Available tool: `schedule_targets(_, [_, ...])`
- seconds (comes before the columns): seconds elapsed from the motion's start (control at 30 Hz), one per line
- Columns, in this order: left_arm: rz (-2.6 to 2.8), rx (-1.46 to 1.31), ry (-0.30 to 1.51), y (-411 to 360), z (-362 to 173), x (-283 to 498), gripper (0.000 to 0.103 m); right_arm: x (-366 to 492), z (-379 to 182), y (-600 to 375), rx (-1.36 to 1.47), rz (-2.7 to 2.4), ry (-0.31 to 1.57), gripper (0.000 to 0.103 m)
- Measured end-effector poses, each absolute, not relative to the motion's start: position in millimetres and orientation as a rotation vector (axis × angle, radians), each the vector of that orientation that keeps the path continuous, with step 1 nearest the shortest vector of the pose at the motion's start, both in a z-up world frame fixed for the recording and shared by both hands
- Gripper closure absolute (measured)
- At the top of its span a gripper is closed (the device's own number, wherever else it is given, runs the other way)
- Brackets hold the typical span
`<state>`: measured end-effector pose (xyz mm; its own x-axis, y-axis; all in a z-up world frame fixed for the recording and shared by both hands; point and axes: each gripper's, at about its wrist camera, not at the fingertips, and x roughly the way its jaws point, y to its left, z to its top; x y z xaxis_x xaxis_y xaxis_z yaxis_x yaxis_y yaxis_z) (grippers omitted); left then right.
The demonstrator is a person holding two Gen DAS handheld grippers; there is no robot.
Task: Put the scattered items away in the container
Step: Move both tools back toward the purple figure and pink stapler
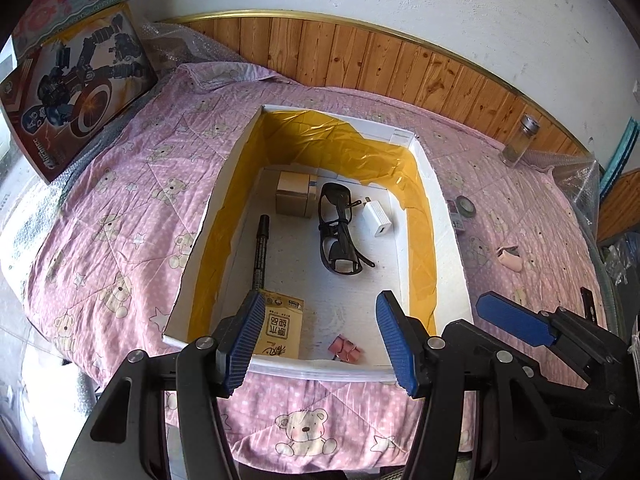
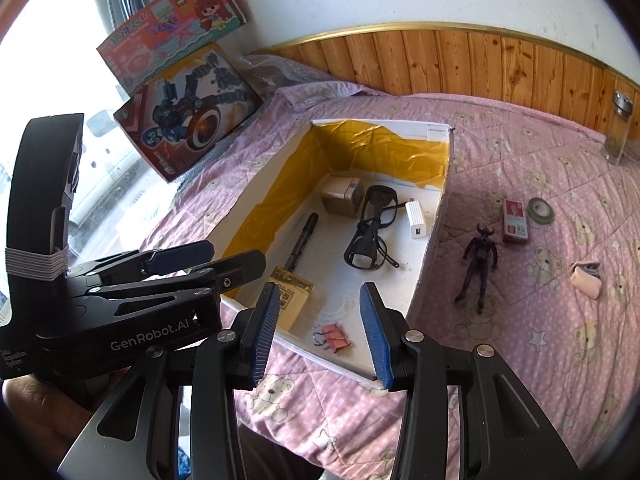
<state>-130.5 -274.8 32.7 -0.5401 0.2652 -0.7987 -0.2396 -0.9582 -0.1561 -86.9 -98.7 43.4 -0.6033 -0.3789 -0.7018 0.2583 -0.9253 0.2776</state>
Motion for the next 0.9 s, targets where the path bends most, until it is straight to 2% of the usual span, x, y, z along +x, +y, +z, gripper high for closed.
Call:
schedule_targets(0.57, [2.54,-1.29,-0.02,-266,47,-115,0.043,-73,56,-88,1.117,-2.542,-0.228,0.058])
schedule_targets(0.9, [2.543,-1.271,-0.005,-255,55,-104,0.038,-65,59,-66,1.088,-2.541,-0.307,0.058])
